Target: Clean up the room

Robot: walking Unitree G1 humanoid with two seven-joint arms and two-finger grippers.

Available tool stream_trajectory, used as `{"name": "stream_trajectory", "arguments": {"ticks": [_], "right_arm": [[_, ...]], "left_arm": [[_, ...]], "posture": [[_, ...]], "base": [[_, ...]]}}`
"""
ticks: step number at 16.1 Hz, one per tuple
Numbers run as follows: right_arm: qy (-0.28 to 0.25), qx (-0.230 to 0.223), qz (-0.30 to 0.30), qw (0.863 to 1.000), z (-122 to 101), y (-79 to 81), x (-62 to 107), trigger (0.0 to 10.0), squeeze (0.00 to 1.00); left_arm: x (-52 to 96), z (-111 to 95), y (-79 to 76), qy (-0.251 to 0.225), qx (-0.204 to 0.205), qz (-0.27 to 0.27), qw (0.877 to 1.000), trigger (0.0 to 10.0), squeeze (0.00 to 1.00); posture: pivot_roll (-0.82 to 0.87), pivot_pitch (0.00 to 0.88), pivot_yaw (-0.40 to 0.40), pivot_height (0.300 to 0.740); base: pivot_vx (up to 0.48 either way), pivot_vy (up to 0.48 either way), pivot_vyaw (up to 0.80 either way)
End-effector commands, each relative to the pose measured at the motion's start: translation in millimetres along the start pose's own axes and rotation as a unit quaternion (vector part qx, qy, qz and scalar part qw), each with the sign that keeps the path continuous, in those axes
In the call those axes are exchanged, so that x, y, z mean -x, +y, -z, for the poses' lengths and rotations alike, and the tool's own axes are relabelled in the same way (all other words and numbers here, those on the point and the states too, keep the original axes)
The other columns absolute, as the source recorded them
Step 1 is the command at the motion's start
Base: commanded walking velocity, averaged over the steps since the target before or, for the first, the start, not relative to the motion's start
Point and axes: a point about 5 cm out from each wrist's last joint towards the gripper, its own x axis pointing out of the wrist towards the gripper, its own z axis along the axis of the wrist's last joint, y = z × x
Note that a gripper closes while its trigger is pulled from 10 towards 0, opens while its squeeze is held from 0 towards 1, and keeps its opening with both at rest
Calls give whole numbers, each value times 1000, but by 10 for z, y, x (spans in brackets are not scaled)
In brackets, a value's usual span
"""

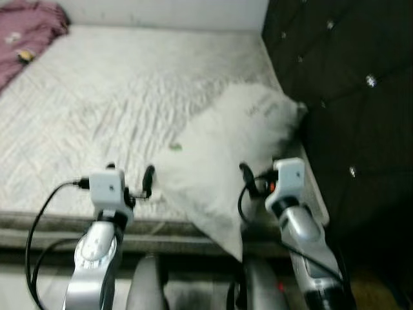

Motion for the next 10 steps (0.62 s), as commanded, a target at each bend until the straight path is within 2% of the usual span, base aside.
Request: {"name": "stream_trajectory", "arguments": {"ticks": [1, 10], "right_arm": [[4, 0, 2, 1000, 1, -16, 3, 10000, 0], [8, 7, -7, 1000, -8, -20, -22, 10000, 0]], "left_arm": [[-3, -5, 8, 2, -4, -1, 1000, 10000, 0], [-11, -29, -10, -4, 1, -1, 1000, 10000, 0]], "posture": [[42, 87, 2, 587], [38, 97, -11, 587]], "base": [[0, 0, 0], [0, 0, 0]]}}
